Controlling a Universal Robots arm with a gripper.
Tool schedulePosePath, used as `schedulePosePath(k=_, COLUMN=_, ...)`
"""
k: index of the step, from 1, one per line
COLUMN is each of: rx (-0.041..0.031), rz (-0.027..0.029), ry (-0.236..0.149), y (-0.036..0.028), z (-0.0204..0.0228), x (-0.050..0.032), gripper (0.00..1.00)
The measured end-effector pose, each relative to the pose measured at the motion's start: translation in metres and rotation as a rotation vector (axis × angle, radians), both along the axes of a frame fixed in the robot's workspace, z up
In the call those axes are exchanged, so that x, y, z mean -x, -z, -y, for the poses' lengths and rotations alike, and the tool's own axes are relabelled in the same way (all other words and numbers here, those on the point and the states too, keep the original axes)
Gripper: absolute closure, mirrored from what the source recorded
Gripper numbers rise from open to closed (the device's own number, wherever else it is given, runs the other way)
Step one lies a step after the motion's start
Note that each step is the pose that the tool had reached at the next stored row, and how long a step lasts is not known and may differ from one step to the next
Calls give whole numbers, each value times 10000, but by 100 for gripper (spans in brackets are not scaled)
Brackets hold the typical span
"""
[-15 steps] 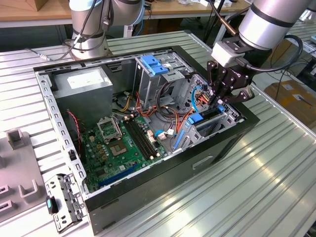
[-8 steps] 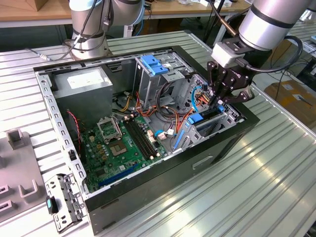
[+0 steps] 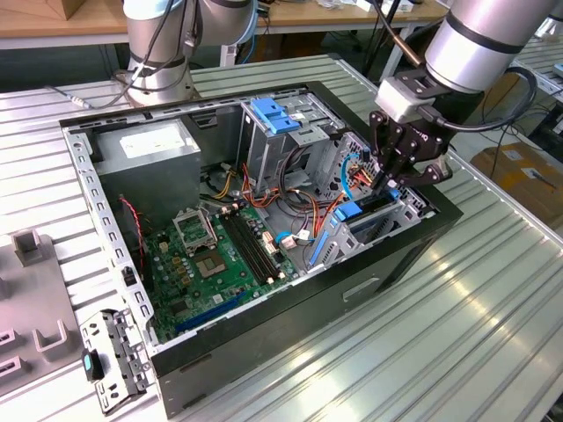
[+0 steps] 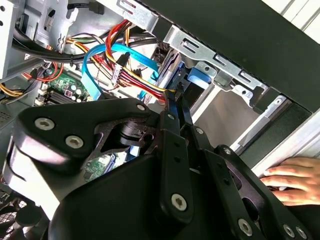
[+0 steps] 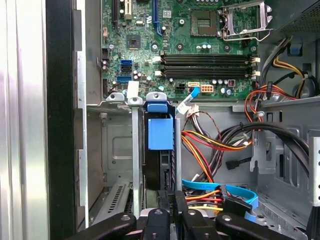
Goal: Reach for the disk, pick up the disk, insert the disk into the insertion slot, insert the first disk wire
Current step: 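Insert the first disk wire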
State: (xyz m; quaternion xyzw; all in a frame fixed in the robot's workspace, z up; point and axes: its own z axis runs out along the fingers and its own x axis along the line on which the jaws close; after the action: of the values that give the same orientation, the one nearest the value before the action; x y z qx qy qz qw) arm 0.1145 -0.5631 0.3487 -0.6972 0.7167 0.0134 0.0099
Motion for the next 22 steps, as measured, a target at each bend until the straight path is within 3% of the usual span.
schedulePosePath(k=2, rx=5, rz=-5, ry=23, y=67, z=3, x=0, gripper=84)
schedulePosePath(k=3, rx=-3, rz=-5, ry=23, y=69, z=3, x=0, gripper=84)
schedulePosePath(k=5, rx=2, rz=-5, ry=22, y=55, z=3, x=0, gripper=76)
schedulePosePath(k=8, rx=1, rz=-5, ry=22, y=18, z=3, x=0, gripper=76)
schedulePosePath(k=12, rx=1, rz=-5, ry=22, y=-80, z=3, x=0, gripper=76)
schedulePosePath(k=16, rx=2, rz=-6, ry=23, y=-83, z=3, x=0, gripper=78)
schedulePosePath(k=18, rx=2, rz=-5, ry=23, y=-83, z=3, x=0, gripper=89)
schedulePosePath(k=22, rx=1, rz=-5, ry=23, y=-83, z=3, x=0, gripper=89)
